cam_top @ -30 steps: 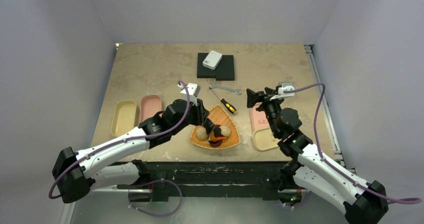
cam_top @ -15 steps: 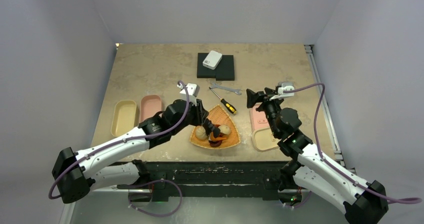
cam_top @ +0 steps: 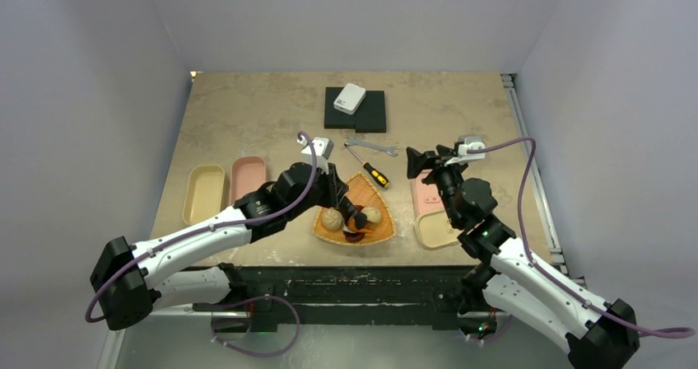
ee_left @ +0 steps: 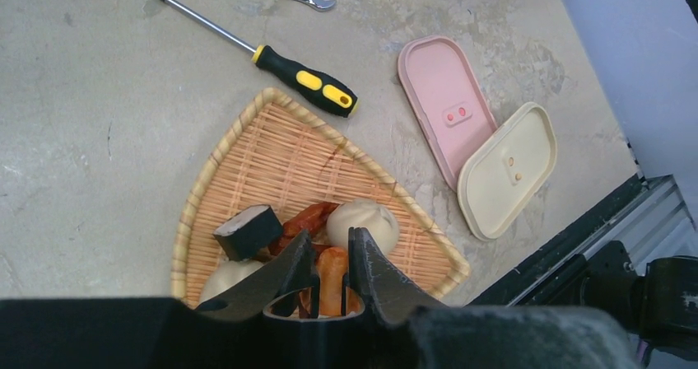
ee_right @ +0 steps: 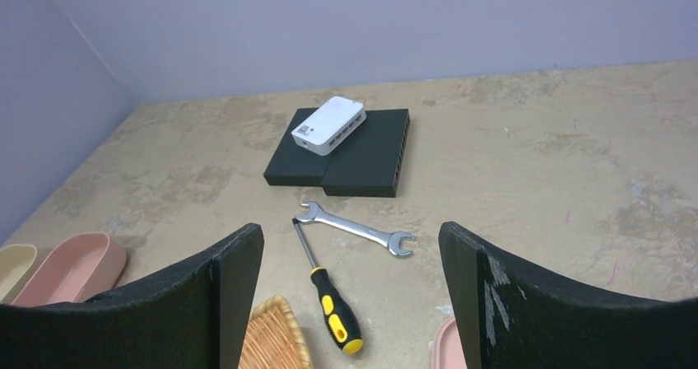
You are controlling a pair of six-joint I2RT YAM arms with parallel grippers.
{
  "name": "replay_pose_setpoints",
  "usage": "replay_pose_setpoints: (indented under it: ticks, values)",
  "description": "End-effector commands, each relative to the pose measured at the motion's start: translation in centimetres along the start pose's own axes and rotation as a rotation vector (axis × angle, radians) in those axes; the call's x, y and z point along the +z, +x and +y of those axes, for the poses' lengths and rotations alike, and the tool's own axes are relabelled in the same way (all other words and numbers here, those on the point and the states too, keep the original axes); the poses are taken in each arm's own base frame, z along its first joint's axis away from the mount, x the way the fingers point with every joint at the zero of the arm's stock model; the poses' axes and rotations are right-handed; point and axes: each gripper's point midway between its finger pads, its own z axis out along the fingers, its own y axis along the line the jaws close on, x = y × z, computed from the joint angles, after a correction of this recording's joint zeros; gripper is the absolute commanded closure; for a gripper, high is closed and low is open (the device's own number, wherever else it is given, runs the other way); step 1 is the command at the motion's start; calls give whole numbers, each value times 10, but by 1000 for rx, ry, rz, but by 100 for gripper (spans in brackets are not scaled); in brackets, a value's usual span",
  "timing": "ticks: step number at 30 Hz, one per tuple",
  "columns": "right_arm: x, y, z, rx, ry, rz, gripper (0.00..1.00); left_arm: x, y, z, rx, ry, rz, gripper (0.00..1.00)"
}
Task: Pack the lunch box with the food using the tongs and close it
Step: Pick up the fake food from the plate.
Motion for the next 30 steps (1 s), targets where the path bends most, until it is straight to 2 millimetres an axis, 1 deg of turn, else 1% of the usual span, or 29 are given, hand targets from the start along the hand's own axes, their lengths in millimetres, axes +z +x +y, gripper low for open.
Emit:
replay_pose_setpoints:
  ticks: [1, 2, 7, 12, 17, 23, 30]
  values:
    - [-1, -8, -4, 16, 26, -32, 19, -8, -27, -12, -28, 33, -75, 99]
    - [-1, -8, -5, 16, 27, -32, 18, -10, -30, -12, -28, 28, -82, 100]
    - [-2, -10, -5, 16, 30, -38, 18, -14, -42, -10, -22, 6, -86, 100]
    - [-2, -11, -6, 15, 34, -40, 18, -16, -54, -6, -60, 34, -90, 100]
    - [-1, -9, -7, 10, 40, -36, 18, -14, -56, -4, -93, 82, -62, 100]
    - [-2, -10, -7, 12, 42, -38, 18, -23, -72, 14, -84, 32, -82, 100]
    - [-1, -9, -8, 9, 48, -37, 18, -27, -81, 21, -36, 9, -62, 100]
